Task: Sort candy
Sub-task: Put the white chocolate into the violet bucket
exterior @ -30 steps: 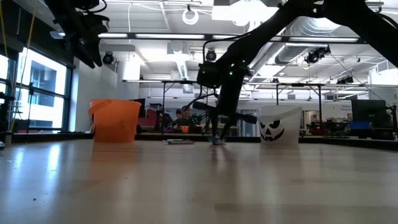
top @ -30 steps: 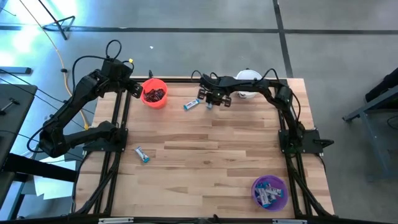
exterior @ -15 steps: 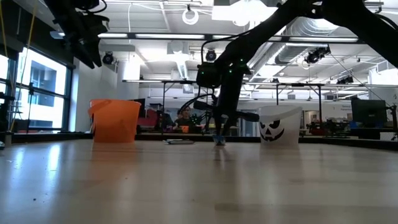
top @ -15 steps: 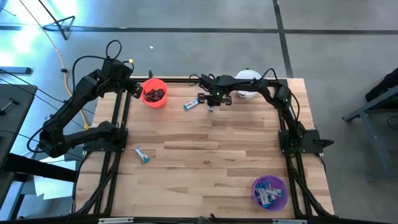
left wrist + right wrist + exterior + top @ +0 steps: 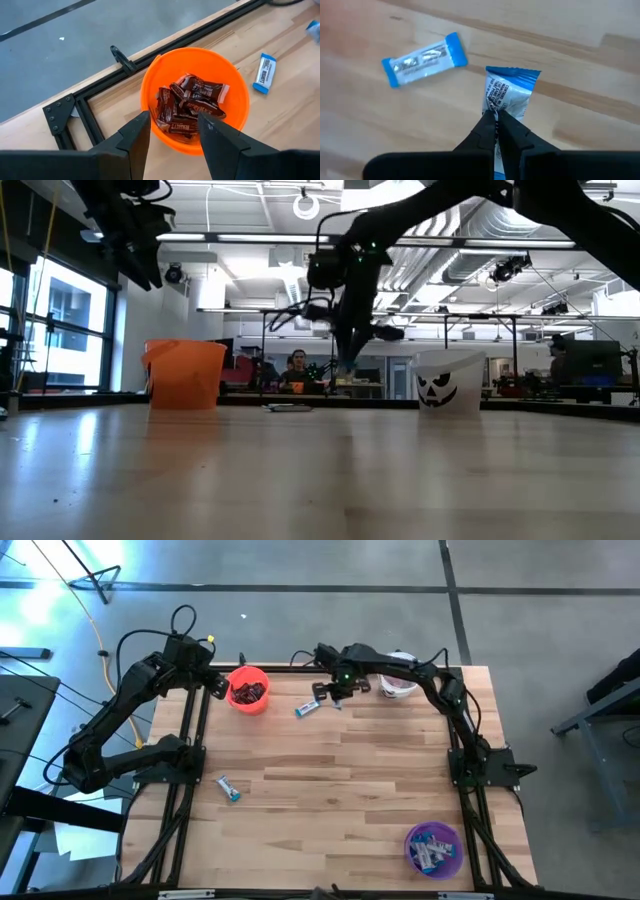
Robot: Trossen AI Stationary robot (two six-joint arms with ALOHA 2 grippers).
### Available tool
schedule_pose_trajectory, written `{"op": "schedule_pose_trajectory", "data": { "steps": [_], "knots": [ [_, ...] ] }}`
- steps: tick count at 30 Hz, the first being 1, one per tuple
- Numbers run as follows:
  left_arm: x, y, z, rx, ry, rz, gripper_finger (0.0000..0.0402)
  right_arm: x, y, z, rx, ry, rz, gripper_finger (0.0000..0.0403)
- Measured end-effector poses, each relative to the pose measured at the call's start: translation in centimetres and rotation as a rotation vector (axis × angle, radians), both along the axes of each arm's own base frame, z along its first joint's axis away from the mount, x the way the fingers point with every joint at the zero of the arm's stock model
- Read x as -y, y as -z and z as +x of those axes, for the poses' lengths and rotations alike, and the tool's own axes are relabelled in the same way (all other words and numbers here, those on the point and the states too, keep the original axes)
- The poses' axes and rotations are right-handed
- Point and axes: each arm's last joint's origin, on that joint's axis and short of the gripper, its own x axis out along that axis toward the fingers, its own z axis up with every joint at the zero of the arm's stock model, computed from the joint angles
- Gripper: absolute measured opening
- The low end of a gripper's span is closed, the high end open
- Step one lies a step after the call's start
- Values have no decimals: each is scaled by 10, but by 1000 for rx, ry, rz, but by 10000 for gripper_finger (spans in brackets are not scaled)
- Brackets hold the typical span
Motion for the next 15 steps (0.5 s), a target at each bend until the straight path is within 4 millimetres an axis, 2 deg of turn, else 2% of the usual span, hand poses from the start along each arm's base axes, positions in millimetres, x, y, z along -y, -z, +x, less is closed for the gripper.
{"op": "schedule_pose_trajectory", "data": {
  "steps": [7,12,15],
  "knots": [
    [0,0,0,-14,17,5,152,-11,-60,-4,-50,-136,-22,0],
    [0,0,0,-30,38,14,152,-34,-114,-8,-37,-182,-89,0],
    [0,0,0,-41,53,20,152,-52,-133,-19,17,-157,-105,0]
  ]
}}
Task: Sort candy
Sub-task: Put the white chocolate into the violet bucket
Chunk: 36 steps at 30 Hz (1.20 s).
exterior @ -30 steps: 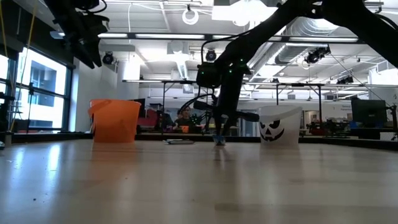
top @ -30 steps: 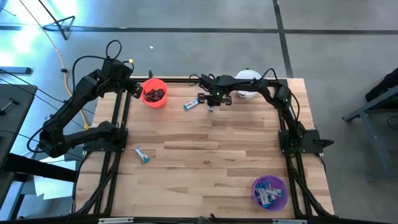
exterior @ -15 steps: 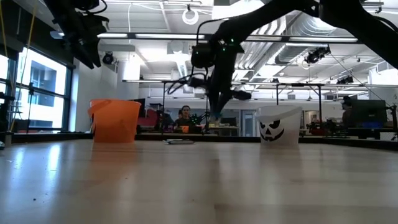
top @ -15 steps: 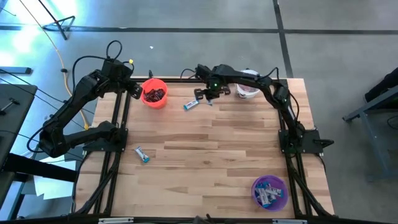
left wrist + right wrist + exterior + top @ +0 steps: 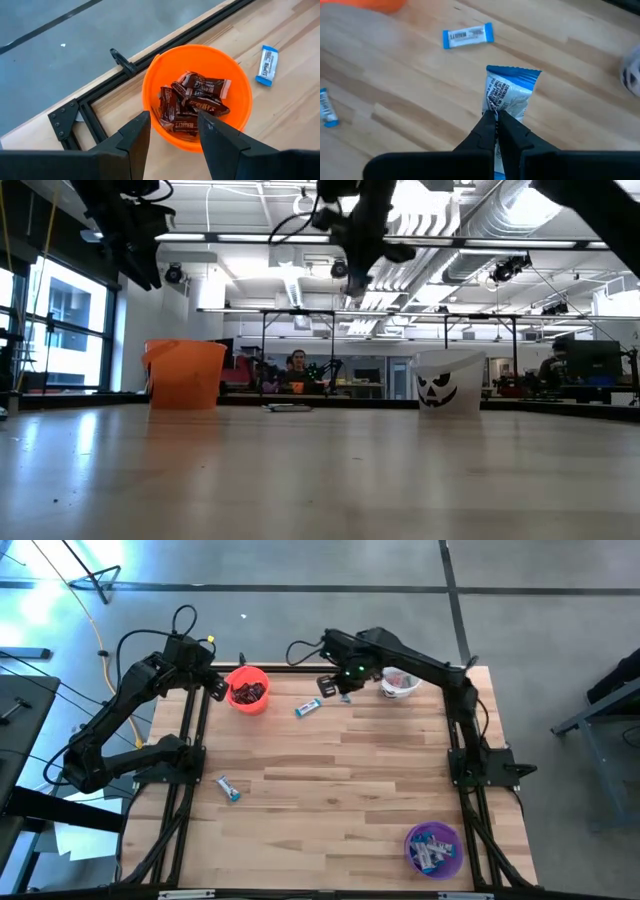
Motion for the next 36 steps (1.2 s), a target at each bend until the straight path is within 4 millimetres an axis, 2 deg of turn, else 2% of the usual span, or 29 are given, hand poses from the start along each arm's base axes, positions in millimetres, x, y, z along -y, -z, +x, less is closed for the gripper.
{"op": "schedule_pose_trajectory", "data": {
  "steps": [2,6,11,21,26,36],
  "knots": [
    [0,0,0,-12,15,5,152,-11,-12,-10,6,21,-1,0],
    [0,0,0,-27,37,16,152,-32,-22,-23,-65,37,-4,0],
    [0,0,0,-37,52,24,152,-61,-36,-25,-12,27,19,0],
    [0,0,1,-33,73,22,152,-130,-46,-22,29,-22,102,0],
    [1,0,2,15,78,-6,152,-163,-52,-27,44,-81,144,0],
    [1,0,2,87,-21,-52,152,-224,-81,-63,119,-128,196,0]
  ]
}}
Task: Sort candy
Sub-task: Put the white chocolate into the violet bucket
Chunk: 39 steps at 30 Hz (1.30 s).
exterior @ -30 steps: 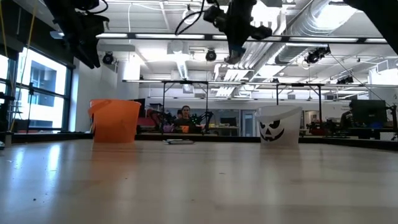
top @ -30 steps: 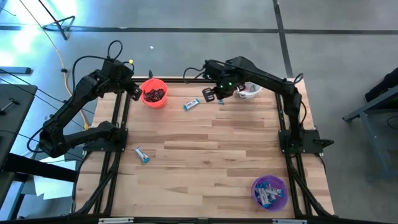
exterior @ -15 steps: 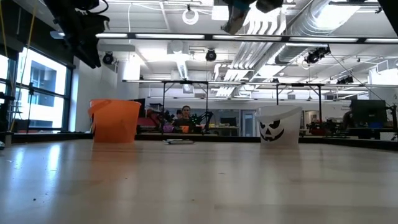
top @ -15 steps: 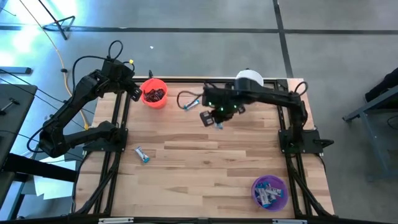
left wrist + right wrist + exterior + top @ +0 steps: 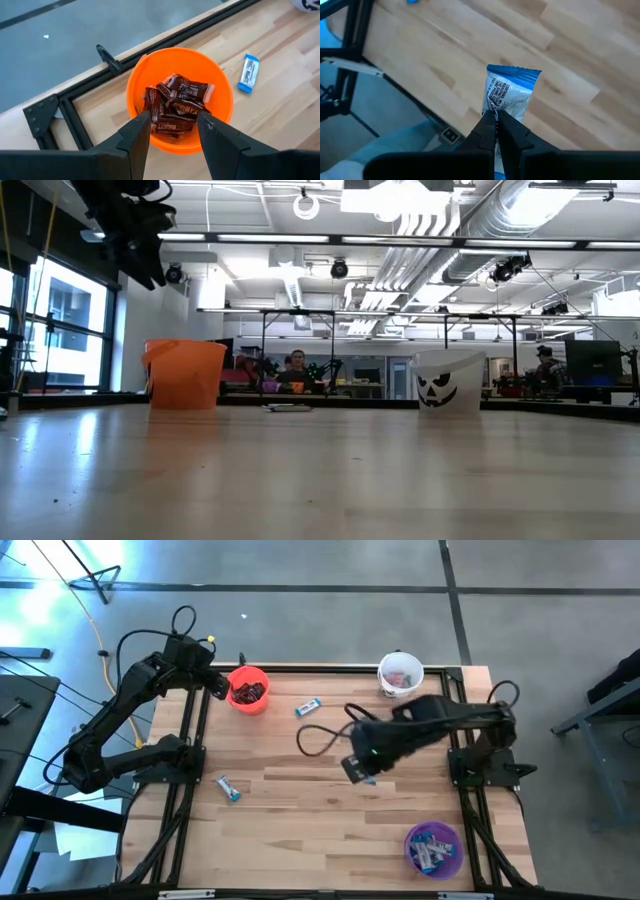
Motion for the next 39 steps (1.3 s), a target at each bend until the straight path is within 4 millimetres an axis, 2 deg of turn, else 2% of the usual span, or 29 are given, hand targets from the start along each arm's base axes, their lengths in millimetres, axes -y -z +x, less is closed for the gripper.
{"op": "schedule_pose_trajectory", "data": {
  "steps": [7,12,16,21,26,31,35,39],
  "knots": [
    [0,0,0,52,-75,-37,152,-41,-17,-33,49,2,29,0],
    [0,0,0,81,-118,-57,152,-73,-21,-55,48,9,63,0],
    [0,0,0,102,-148,-72,152,-96,-11,-70,5,32,62,0],
    [0,0,0,127,-183,-90,152,-118,15,-94,-136,51,72,0],
    [0,0,0,153,-218,-108,152,-131,40,-127,-295,87,82,0],
    [2,0,3,158,-206,-114,152,-139,58,-153,-372,81,77,0],
    [4,0,6,167,-197,-123,152,-139,68,-164,-406,90,44,7],
    [6,0,8,178,-193,-134,152,-138,72,-165,-411,81,38,39]
  ]
}}
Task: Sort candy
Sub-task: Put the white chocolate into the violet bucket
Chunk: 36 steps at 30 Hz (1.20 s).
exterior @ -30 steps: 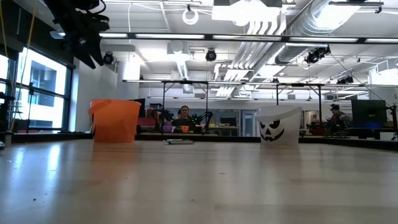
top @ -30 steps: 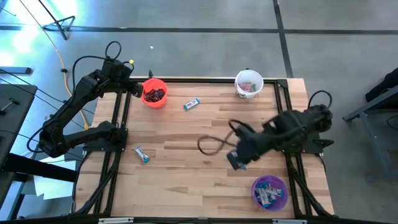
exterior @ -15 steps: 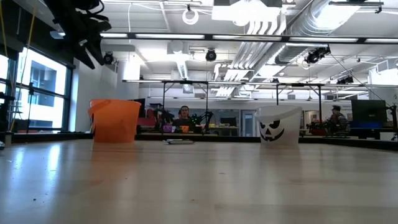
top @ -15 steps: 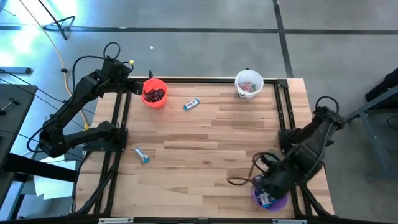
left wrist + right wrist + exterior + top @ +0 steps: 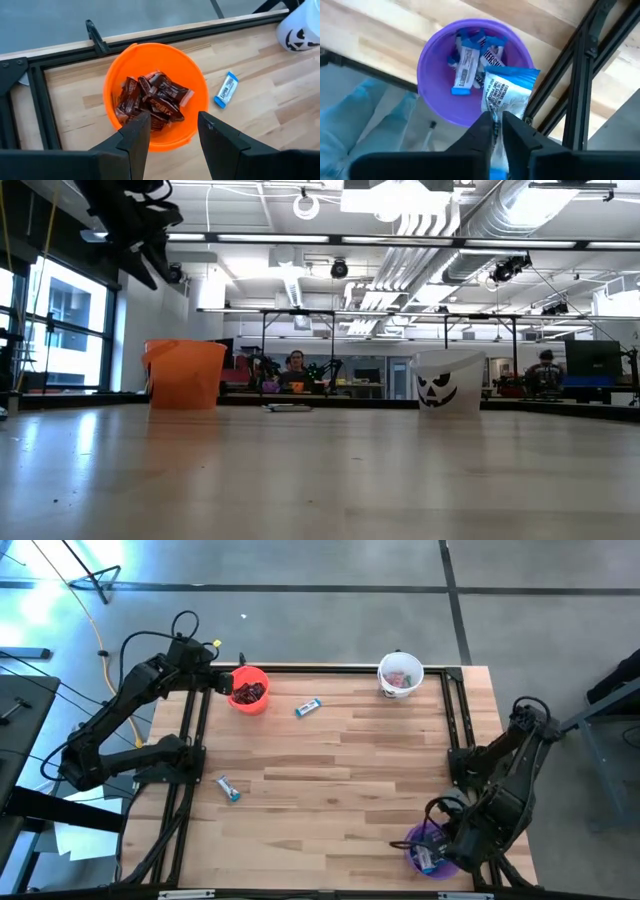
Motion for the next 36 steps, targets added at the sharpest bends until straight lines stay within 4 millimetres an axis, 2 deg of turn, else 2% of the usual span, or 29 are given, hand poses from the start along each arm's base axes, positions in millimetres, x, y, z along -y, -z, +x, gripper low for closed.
{"op": "schedule_pose_trajectory", "data": {
  "steps": [5,9,12,16,21,26,30,36],
  "knots": [
    [2,0,3,8,6,-7,152,-5,-1,2,16,-73,72,100],
    [3,0,3,10,4,-7,152,-3,-1,2,9,-112,53,139],
    [2,-1,4,20,-4,-4,152,8,0,5,-18,-132,-10,149],
    [2,-1,4,25,-5,-8,152,24,-2,21,108,-219,-94,147],
    [4,-1,6,31,101,-9,152,61,-3,53,221,-319,-305,137],
    [4,-1,6,15,139,6,152,118,-5,86,247,-285,-530,133],
    [4,0,5,-8,169,17,152,161,-6,116,324,-213,-575,133],
    [5,0,6,-36,285,50,152,205,-3,163,510,-195,-624,133]
  ]
}}
